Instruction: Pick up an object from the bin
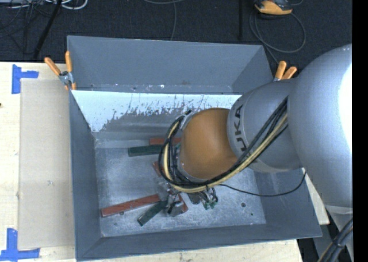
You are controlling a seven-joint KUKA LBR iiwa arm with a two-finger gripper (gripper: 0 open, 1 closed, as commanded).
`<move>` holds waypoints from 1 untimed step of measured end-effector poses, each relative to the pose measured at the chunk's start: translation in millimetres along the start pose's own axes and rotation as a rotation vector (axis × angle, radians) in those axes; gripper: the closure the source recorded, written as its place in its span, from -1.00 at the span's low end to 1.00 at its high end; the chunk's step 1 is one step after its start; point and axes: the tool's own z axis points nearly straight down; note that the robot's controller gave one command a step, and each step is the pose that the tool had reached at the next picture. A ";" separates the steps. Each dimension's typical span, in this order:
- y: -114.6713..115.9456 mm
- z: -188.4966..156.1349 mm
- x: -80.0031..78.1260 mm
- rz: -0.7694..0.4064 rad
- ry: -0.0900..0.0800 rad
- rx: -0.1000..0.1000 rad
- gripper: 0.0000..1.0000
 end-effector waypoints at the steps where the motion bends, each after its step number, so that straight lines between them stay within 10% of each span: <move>1: -5.8 -44.9 27.2 -0.078 0.008 0.000 1.00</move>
Offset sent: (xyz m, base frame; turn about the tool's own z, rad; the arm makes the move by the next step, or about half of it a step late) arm -0.0247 -0.0137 0.0436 -0.0793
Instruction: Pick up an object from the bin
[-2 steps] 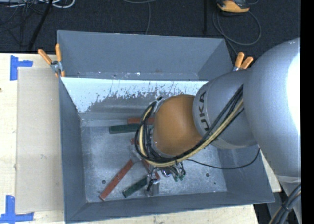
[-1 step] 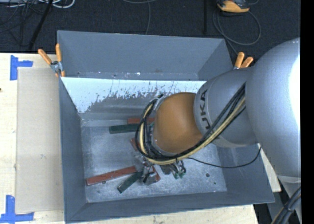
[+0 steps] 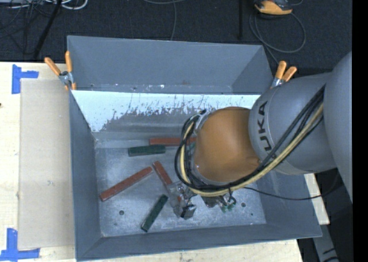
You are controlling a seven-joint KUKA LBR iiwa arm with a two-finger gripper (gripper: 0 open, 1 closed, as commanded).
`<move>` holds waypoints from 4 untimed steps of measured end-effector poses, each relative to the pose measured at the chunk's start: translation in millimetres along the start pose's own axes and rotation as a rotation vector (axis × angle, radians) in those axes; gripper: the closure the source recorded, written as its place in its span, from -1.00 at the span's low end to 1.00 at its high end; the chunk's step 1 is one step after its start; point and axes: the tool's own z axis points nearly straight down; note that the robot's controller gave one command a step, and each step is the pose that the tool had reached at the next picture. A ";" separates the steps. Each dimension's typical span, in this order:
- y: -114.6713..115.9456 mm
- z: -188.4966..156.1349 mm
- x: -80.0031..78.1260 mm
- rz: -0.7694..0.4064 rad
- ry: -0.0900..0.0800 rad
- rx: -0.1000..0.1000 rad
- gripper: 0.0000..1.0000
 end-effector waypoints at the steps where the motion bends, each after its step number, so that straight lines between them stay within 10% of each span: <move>1: 0.2 1.8 0.2 0.002 0.002 -0.001 -1.00; 3: 65.4 45.5 -21.5 -0.160 -0.013 0.003 -1.00; 4: 66.0 47.4 -18.2 -0.157 -0.002 0.000 1.00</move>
Offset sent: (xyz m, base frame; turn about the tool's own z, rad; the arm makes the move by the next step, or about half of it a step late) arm 0.0000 0.0000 0.0000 0.0000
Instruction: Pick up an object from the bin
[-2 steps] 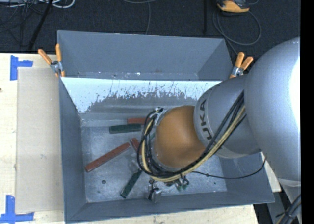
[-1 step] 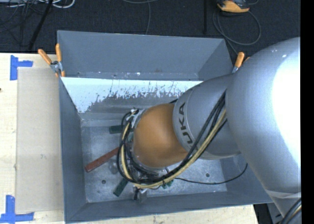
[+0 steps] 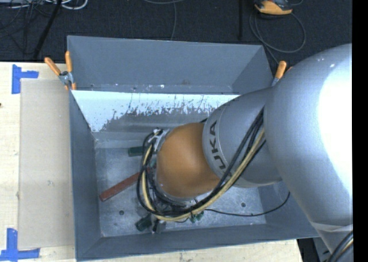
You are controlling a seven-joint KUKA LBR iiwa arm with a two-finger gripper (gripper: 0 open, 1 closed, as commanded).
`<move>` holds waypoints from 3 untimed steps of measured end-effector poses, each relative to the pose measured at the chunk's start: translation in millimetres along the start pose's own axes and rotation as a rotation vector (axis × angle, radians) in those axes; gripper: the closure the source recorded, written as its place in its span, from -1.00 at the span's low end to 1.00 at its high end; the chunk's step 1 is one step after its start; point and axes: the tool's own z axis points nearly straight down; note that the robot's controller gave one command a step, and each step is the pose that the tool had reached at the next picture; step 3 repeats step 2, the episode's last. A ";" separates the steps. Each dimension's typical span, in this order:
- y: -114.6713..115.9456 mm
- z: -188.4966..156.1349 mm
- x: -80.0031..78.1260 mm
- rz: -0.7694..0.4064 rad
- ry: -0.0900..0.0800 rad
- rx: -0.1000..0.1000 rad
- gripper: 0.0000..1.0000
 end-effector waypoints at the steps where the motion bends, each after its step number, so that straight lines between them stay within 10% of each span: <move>1: -69.7 -17.9 -21.8 -0.174 0.001 0.003 1.00; 2: -71.4 -180.3 -11.9 -0.132 -0.005 0.003 1.00; 3: -71.4 -180.3 -11.9 -0.132 -0.005 0.003 1.00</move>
Offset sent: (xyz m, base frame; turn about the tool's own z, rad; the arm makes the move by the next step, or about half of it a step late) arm 0.0521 -0.0455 0.0177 -0.1790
